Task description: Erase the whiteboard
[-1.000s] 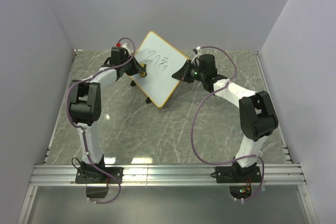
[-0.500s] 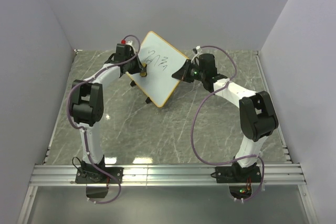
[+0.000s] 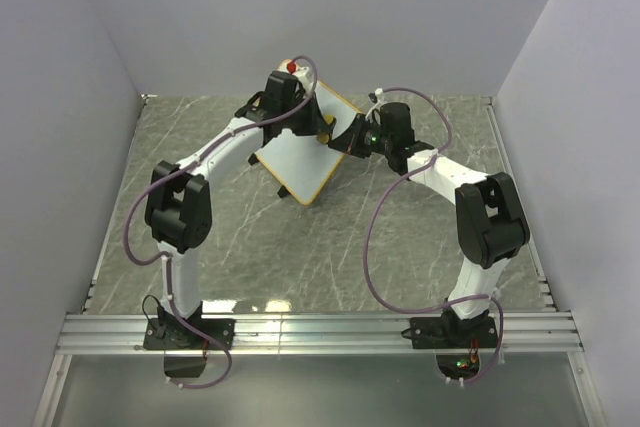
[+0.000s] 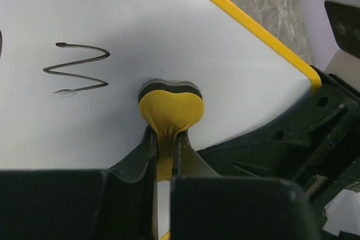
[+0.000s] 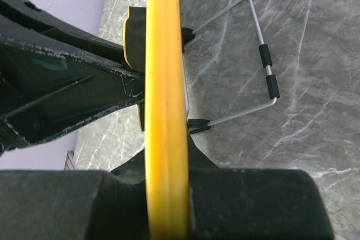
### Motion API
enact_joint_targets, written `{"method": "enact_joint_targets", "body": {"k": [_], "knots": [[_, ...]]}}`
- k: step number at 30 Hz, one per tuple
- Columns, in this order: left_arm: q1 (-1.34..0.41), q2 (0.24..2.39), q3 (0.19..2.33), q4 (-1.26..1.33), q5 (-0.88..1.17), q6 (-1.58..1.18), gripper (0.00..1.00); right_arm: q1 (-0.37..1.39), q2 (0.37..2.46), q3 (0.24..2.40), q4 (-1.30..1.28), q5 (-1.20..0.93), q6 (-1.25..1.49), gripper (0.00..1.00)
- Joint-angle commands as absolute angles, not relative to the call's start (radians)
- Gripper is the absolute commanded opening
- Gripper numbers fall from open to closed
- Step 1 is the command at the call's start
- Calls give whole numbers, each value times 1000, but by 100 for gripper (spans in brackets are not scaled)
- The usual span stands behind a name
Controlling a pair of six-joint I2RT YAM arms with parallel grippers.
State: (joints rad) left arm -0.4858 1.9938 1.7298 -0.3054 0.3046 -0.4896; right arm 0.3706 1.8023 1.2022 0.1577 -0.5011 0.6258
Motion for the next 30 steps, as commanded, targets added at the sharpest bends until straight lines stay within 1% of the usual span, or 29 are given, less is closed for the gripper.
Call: {"method": "enact_joint_targets", "body": {"k": [1, 3, 7, 11, 17, 21, 25, 30], "knots": [[-487, 2098, 1759, -373, 394, -506, 0, 446, 1848, 1140, -175, -595, 417, 0], [-451, 2124, 1763, -370, 394, -506, 0, 449, 1844, 1138, -181, -595, 413, 0], [-318, 2193, 1749, -371, 376, -494, 0, 448, 1839, 1137, -192, -595, 400, 0], [-224, 2295, 1755, -388, 374, -500, 0, 445, 1835, 1134, -202, -597, 394, 0], [-180, 2335, 1706, -413, 262, -511, 0, 446, 1839, 1141, -219, -600, 379, 0], [-149, 2326, 1678, -396, 275, -525, 0, 448, 1845, 1141, -216, -603, 383, 0], [-173, 2270, 1672, -379, 301, -494, 0, 446, 1850, 1144, -213, -604, 387, 0], [-231, 2201, 1745, -399, 330, -433, 0, 448, 1856, 1141, -204, -604, 396, 0]]}}
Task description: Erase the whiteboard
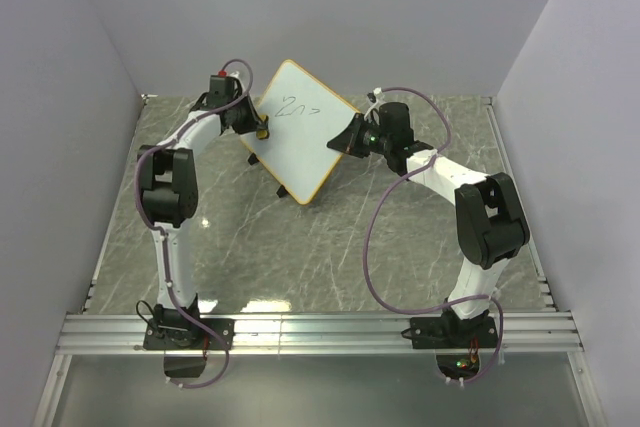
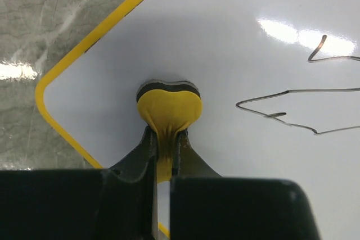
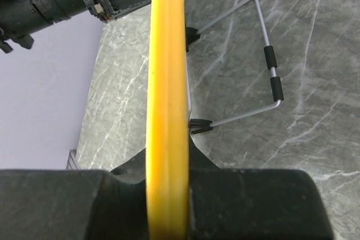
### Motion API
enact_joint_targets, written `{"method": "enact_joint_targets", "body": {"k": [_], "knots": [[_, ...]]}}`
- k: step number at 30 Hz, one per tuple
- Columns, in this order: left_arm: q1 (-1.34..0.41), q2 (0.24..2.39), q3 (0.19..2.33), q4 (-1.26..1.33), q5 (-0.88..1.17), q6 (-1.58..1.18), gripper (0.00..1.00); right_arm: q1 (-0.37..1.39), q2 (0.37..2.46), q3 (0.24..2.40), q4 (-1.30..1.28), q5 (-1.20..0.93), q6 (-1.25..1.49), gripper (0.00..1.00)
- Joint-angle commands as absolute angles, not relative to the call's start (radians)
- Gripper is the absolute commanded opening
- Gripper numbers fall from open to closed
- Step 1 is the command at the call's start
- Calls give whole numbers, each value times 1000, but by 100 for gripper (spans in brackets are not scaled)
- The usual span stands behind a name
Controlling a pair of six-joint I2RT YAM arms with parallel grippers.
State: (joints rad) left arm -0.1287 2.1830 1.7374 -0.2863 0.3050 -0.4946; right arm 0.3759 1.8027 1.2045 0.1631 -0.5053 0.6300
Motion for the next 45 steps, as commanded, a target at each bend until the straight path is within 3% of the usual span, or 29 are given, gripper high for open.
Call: {"method": "enact_joint_targets", "body": {"k": [1, 7, 17, 28, 36, 45], "knots": [[-242, 2200, 1797, -411, 343, -423, 0, 449, 1856, 1138, -201, -604, 397, 0], [-359, 2238, 1988, -520, 420, -377, 0, 448, 1862, 1120, -198, -604, 394, 0], [-520, 2220, 2003, -469, 474, -442, 0, 449, 1865, 1124, -201, -606, 390, 0], [-368, 2364, 2181, -554, 367, -440, 0, 448, 1858, 1120, -215, -607, 377, 0], [-218, 2451, 2080, -565, 307, -419, 0, 448, 1861, 1127, -219, -611, 379, 0], [-202, 2484, 2063, -588, 330, -403, 0, 449, 1875, 1135, -219, -611, 380, 0]]}}
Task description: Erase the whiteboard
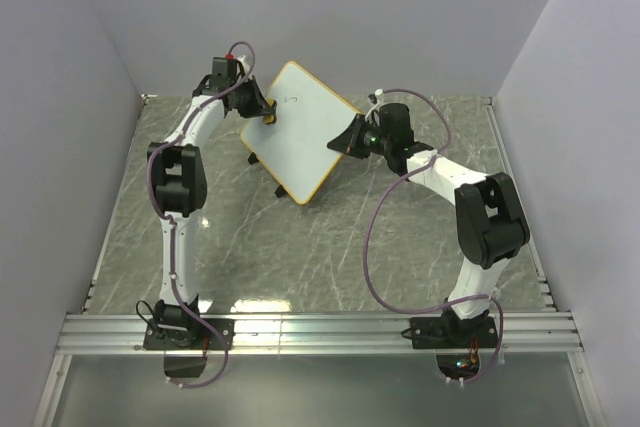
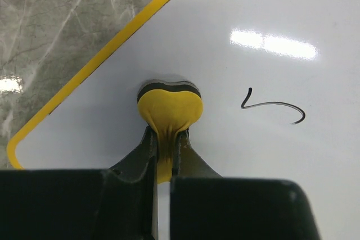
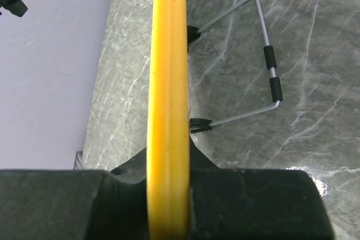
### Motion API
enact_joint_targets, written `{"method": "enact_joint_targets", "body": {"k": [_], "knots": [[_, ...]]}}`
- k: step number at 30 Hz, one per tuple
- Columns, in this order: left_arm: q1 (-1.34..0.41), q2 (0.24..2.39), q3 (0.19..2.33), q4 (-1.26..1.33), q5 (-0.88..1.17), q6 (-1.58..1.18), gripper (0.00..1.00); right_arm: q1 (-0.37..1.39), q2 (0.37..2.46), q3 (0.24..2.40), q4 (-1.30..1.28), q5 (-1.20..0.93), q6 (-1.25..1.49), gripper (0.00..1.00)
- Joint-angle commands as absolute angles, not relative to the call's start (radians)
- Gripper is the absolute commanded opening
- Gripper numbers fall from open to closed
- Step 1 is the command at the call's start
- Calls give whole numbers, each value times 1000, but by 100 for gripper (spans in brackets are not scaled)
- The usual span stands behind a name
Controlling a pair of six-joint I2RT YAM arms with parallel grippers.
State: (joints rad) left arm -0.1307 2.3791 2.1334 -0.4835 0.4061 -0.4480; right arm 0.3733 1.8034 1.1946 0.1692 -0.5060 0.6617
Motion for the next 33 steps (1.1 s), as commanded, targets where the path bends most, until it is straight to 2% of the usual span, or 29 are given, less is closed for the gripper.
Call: {"method": "enact_joint_targets", "body": {"k": [1, 10, 21, 33], "knots": [[-202, 2479, 2068, -586, 334, -408, 0, 449, 1876, 1135, -222, -612, 380, 0], [-224, 2453, 2204, -531, 449, -456, 0, 449, 1882, 1126, -221, -603, 379, 0], [-385, 2395, 2286, -443, 560, -475, 0, 456, 1904, 1144, -233, -600, 377, 0], [-345, 2424, 2304, -449, 442, -486, 0, 460, 1907, 1140, -236, -601, 374, 0]]}}
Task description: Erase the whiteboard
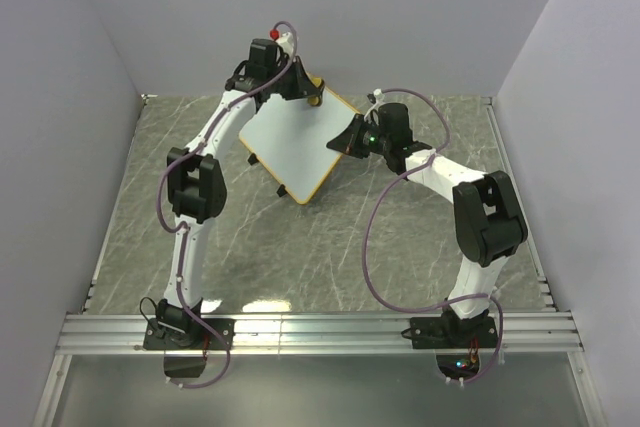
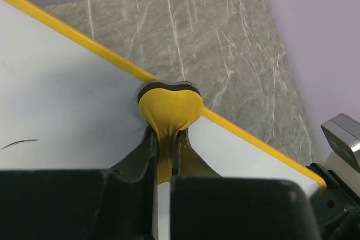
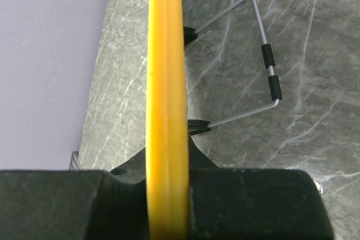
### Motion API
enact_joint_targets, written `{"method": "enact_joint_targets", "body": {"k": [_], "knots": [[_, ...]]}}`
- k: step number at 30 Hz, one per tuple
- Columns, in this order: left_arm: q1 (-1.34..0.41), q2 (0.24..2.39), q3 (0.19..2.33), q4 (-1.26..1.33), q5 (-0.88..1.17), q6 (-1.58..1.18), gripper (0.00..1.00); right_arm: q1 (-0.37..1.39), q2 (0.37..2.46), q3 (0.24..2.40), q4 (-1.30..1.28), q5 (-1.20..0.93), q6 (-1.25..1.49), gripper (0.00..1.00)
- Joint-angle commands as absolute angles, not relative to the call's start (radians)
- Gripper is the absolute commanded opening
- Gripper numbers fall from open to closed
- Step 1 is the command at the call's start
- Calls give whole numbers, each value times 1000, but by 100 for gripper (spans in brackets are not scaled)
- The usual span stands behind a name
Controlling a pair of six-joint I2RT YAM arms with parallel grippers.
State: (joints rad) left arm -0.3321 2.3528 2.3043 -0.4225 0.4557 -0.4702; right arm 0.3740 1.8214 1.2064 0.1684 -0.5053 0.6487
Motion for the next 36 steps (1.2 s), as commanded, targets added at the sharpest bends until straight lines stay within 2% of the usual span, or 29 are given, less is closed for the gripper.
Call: {"method": "enact_joint_targets", "body": {"k": [1, 9, 15, 24, 27, 36], "knots": [[-338, 2433, 2306, -449, 424, -491, 0, 460, 1904, 1138, -236, -601, 374, 0], [-229, 2537, 2342, -448, 226, -555, 0, 462, 1891, 1126, -245, -607, 370, 0], [-213, 2554, 2332, -472, 186, -552, 0, 462, 1899, 1121, -250, -606, 368, 0], [-213, 2471, 2152, -479, 189, -494, 0, 462, 1933, 1161, -250, -603, 374, 0], [-222, 2419, 2103, -443, 248, -509, 0, 460, 1943, 1173, -247, -601, 377, 0], [-337, 2391, 2230, -394, 386, -525, 0, 463, 1965, 1192, -233, -597, 394, 0]]}}
